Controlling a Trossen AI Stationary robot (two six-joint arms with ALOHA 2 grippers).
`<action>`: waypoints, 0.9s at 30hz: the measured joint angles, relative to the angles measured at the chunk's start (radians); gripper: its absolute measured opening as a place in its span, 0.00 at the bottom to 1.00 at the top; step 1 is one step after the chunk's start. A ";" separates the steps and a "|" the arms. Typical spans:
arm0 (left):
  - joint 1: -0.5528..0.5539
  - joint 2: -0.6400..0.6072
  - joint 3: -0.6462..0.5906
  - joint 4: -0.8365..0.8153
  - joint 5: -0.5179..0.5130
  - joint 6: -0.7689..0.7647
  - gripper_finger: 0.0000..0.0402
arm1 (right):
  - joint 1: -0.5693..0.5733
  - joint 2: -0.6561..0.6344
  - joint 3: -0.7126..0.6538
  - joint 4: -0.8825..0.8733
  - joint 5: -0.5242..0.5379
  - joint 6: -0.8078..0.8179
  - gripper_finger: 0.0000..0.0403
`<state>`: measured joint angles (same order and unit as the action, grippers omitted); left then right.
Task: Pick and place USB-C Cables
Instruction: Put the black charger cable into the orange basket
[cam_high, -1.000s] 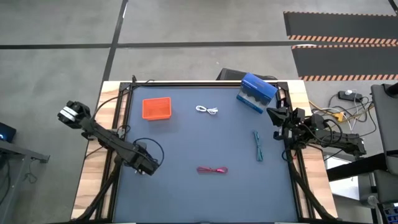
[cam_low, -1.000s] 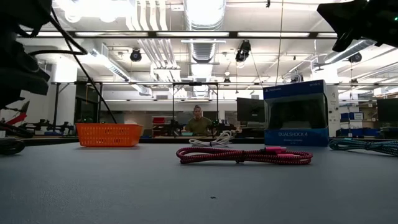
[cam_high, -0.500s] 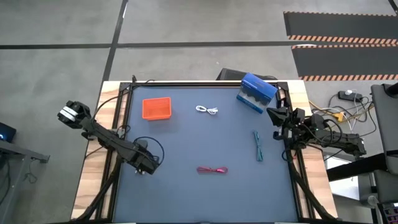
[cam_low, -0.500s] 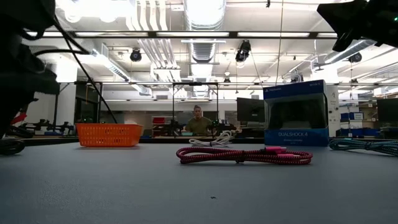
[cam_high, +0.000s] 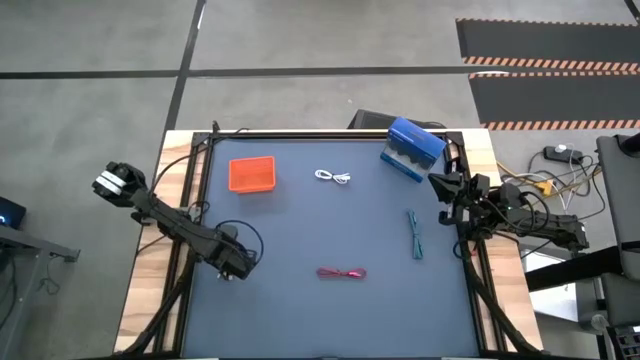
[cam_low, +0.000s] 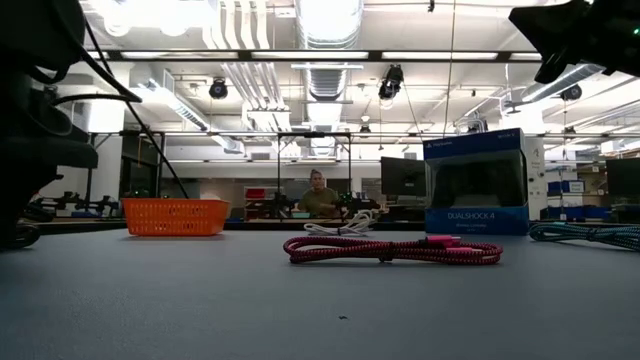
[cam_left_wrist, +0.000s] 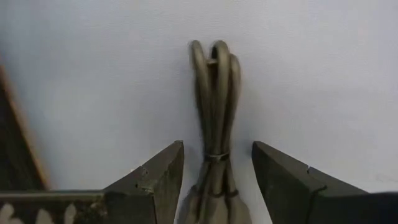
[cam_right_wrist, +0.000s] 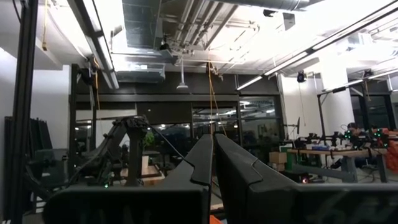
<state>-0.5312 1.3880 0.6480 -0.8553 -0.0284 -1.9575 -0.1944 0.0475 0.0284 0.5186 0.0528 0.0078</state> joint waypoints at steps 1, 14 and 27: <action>0.000 -0.001 -0.004 0.007 0.000 0.000 0.44 | 0.000 0.000 0.000 0.000 0.000 0.000 0.02; 0.000 0.000 -0.004 0.017 -0.003 0.000 0.16 | 0.000 0.000 0.000 -0.013 0.000 -0.008 0.02; 0.000 0.001 0.045 0.005 0.011 0.053 0.06 | 0.000 0.000 0.000 -0.013 0.001 -0.009 0.02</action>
<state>-0.5316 1.3888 0.6932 -0.8505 -0.0170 -1.9045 -0.1944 0.0473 0.0284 0.5053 0.0534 -0.0007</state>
